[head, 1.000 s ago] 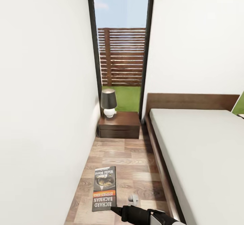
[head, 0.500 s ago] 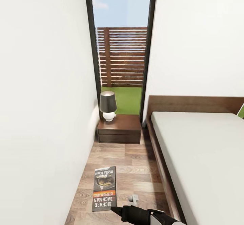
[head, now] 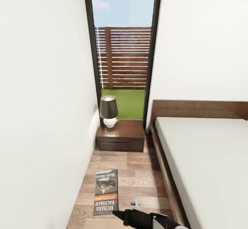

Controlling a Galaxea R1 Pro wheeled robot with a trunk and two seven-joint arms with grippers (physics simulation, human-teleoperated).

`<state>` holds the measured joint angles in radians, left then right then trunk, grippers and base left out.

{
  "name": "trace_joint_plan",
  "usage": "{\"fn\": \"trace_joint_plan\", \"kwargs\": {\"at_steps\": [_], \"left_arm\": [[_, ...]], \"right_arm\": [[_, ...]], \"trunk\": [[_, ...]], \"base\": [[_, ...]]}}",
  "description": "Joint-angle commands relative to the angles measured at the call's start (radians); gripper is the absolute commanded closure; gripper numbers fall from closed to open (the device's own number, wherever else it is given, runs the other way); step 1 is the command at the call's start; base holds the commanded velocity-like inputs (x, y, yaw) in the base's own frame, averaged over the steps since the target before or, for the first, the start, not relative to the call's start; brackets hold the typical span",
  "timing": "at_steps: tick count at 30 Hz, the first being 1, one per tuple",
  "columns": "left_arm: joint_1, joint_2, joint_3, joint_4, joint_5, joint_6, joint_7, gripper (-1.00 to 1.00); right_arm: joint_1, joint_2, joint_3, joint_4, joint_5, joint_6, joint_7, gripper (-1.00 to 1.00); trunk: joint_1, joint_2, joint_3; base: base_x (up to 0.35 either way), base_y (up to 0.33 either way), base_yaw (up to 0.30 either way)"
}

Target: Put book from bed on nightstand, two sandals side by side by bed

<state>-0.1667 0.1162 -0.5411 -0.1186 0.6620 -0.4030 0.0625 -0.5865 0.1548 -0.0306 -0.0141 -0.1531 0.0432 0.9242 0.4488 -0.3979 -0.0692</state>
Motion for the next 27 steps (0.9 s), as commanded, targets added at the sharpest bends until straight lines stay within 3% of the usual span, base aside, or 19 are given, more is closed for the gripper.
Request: {"fn": "trace_joint_plan", "kwargs": {"at_steps": [1, 10, 27], "left_arm": [[-0.001, 0.000, -0.009, -0.001, 0.002, -0.002, 0.007, -1.00], [-0.001, 0.000, -0.008, -0.001, 0.002, -0.002, 0.007, -1.00], [-0.001, 0.000, -0.009, -0.001, 0.002, -0.002, 0.007, -1.00]], "right_arm": [[-0.001, 0.000, -0.006, 0.000, -0.005, 0.004, 0.002, 1.00], [-0.001, 0.001, -0.006, 0.000, -0.005, 0.004, 0.002, 1.00], [-0.001, 0.002, -0.006, 0.000, -0.005, 0.004, 0.002, 1.00]], "trunk": [[0.001, -0.002, -0.002], [0.001, -0.002, -0.002], [0.001, -0.002, -0.002]], "base": [[0.338, 0.000, 0.000], [0.338, 0.000, -0.063], [0.338, 0.000, -0.227]]}}
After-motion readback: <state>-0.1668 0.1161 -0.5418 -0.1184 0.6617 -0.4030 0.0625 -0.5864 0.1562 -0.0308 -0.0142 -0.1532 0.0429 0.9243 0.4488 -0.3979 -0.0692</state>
